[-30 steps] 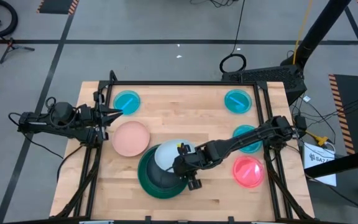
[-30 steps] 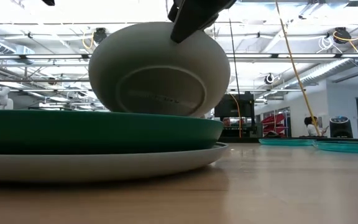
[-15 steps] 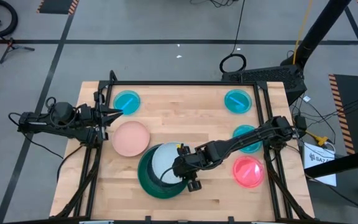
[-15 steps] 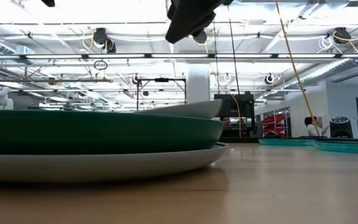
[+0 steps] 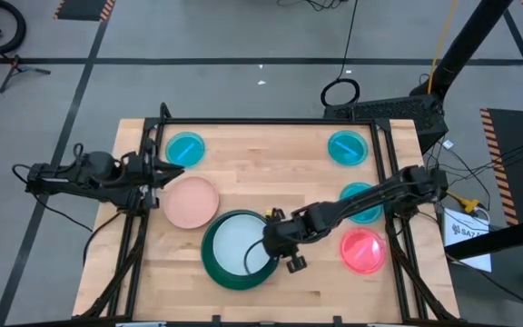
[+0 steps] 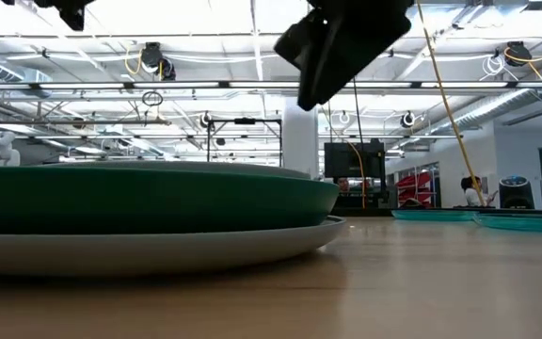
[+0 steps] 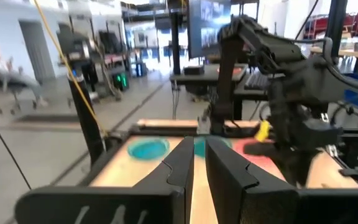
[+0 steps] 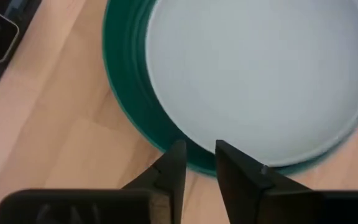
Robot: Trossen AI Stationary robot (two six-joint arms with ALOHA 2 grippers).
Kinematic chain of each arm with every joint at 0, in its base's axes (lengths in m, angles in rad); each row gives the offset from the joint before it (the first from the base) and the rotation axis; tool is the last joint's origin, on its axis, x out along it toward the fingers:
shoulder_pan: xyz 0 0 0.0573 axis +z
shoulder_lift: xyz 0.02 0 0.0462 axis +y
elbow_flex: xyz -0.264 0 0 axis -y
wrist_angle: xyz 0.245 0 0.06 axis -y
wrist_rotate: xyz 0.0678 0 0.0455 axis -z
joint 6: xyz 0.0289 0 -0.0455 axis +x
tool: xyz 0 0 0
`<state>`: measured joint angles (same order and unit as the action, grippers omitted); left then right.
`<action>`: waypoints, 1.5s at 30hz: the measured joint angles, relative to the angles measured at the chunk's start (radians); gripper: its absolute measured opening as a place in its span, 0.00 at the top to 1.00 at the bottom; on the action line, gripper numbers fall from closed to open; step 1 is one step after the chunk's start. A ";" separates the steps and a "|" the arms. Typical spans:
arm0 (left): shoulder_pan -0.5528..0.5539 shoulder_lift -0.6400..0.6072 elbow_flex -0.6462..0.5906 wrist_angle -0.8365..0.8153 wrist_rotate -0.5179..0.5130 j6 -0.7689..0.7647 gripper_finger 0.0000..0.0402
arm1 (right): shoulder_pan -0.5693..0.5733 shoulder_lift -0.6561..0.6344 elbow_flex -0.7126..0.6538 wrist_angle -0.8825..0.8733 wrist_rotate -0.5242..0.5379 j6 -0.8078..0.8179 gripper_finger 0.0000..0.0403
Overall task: Stack plastic plates
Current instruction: Stack the light orange plate on top of the light blue plate
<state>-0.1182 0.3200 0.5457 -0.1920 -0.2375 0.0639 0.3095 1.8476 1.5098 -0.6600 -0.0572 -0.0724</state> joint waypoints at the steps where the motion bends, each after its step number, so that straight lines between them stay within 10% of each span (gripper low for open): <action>1: 0.000 0.002 0.000 -0.008 0.000 -0.017 0.88 | -0.002 -0.020 -0.028 0.027 0.000 -0.011 0.82; 21: 0.009 0.351 0.000 -0.039 -0.325 -0.461 0.88 | -0.242 -0.535 -0.585 0.529 0.033 -0.172 0.89; 33: 0.237 0.534 0.022 -0.361 -0.170 -0.834 0.88 | -0.357 -0.597 -0.634 0.550 0.028 -0.253 0.89; 45: 0.315 0.806 0.248 -0.867 -0.046 -0.897 0.88 | -0.388 -0.556 -0.634 0.597 -0.026 -0.248 0.89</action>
<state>0.1970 1.1258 0.7935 -1.0585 -0.2839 -0.8326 -0.0785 1.2912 0.8761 -0.0629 -0.0833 -0.3202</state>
